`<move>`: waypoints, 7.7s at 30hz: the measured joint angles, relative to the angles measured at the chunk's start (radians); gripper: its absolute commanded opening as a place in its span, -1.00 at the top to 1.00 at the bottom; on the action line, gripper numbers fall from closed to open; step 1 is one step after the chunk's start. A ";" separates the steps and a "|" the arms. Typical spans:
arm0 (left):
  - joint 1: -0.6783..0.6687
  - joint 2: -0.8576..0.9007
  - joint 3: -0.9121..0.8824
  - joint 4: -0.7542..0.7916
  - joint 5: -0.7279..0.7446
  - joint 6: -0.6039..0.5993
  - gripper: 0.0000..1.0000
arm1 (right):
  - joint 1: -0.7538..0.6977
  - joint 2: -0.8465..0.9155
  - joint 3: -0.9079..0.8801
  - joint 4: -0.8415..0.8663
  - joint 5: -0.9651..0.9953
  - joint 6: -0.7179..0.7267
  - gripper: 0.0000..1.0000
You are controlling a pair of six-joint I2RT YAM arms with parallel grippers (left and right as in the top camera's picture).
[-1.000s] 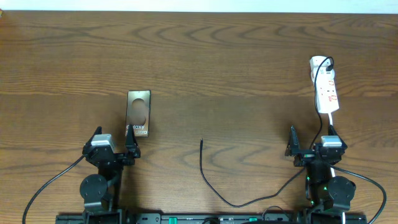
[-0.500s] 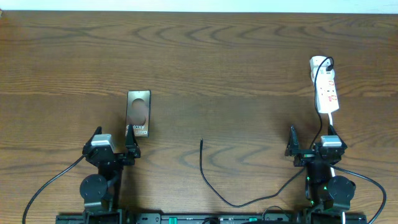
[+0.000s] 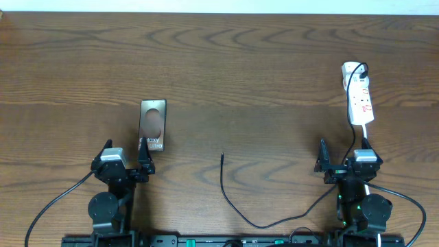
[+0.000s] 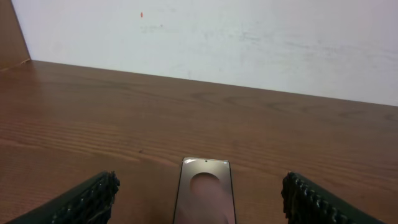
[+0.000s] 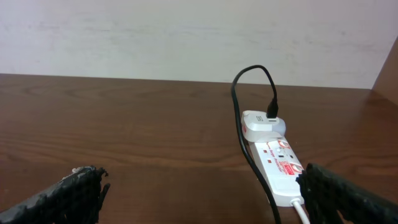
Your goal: Plug charger to phone and switch on socket
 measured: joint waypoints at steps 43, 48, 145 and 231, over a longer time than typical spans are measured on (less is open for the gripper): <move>0.000 0.000 0.000 0.000 0.000 0.000 -0.72 | 0.000 0.000 0.000 0.000 0.000 0.000 -0.99; 0.000 0.000 0.000 0.000 0.000 0.000 -0.72 | 0.000 0.000 0.000 0.000 0.000 0.000 -0.98; 0.000 1.376 1.247 -0.791 0.008 0.067 -0.95 | 0.000 0.002 0.000 -0.001 0.004 0.000 -0.99; -0.095 1.807 1.220 -0.732 -0.031 0.040 -0.96 | 0.000 0.002 0.000 -0.001 0.004 0.000 -0.99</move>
